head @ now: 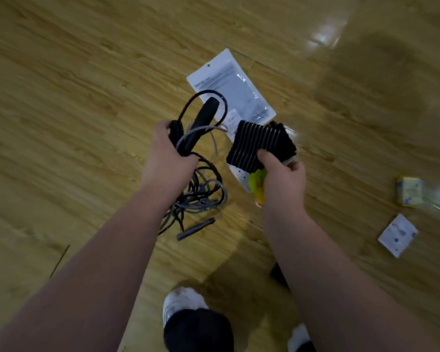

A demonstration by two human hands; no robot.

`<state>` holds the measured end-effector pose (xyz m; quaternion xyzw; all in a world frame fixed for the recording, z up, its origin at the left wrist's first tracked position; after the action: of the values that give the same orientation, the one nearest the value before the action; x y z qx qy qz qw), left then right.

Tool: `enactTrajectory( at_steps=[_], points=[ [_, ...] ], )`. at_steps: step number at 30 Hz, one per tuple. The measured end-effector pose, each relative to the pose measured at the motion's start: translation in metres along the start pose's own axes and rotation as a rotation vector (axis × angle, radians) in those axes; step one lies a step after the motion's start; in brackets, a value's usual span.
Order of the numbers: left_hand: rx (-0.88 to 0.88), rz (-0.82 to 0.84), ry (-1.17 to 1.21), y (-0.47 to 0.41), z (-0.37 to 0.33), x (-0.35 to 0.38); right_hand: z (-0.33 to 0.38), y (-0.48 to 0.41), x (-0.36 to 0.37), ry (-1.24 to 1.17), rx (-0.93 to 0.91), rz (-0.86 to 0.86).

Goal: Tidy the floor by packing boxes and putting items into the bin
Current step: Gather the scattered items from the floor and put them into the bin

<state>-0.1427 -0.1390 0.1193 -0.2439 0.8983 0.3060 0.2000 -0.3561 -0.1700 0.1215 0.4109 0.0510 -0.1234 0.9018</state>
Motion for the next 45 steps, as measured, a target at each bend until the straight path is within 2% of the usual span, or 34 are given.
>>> enactTrajectory(
  at_steps=[4,13,19,22,30,33,38,45],
  points=[
    [0.051,0.024,0.032,0.051,-0.07,-0.019,0.058,0.064,-0.039,-0.012,-0.062,0.027],
    [0.141,0.041,0.069,0.21,-0.249,-0.078,0.213,0.232,-0.184,-0.083,-0.113,-0.098],
    [0.196,0.221,0.05,0.318,-0.384,-0.111,0.295,0.373,-0.298,-0.108,-0.14,-0.117],
    [0.339,0.327,0.015,0.372,-0.451,-0.109,0.317,0.426,-0.356,-0.186,-0.148,-0.174],
    [0.497,0.735,0.012,0.557,-0.547,-0.035,0.302,0.538,-0.511,-0.531,-0.185,-0.387],
    [0.465,0.869,-0.016,0.624,-0.56,0.004,0.282,0.569,-0.577,-0.622,-0.234,-0.496],
    [0.409,1.082,-0.067,0.747,-0.56,0.09,0.22,0.609,-0.701,-0.787,-0.248,-0.658],
    [0.297,1.281,-0.257,0.903,-0.515,0.211,0.129,0.632,-0.86,-0.881,-0.134,-0.797]
  ],
)
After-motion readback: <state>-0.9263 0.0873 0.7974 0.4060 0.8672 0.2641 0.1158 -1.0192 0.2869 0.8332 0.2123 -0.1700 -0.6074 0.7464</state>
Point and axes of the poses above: each hand's wrist, its own y-axis away from the middle knuckle, its own x-axis out of the palm, z = x × y, the point moved 5 cm from there along -y, towards the middle knuckle, and after that the axes turned 8 degrees about y, right-handed, at the moved point
